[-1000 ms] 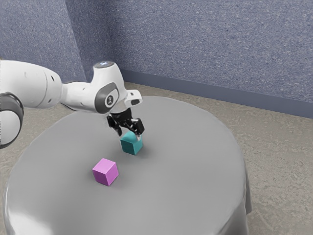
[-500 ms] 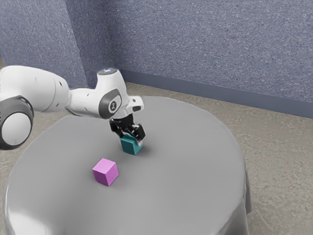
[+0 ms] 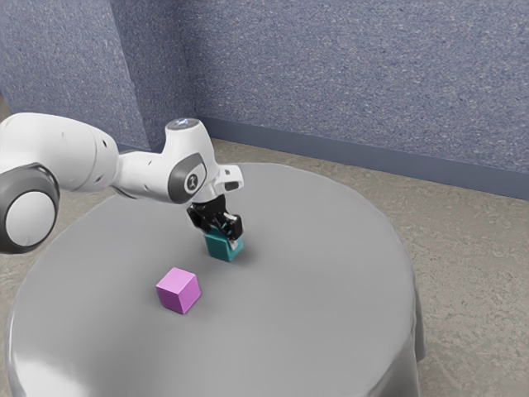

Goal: Pick up the blue block with one arm, and put the blue block on the pink block with one arm

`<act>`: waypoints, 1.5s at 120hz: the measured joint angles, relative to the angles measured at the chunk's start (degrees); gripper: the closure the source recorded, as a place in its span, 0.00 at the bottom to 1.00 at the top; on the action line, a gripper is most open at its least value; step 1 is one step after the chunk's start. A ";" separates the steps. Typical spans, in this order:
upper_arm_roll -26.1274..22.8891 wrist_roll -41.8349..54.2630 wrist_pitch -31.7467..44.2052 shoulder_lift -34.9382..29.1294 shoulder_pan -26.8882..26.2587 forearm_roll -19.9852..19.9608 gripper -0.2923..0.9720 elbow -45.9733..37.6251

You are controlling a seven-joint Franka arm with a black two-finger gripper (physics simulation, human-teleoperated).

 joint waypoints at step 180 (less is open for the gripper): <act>-1.33 -12.60 0.17 -33.69 1.70 3.25 0.50 -36.19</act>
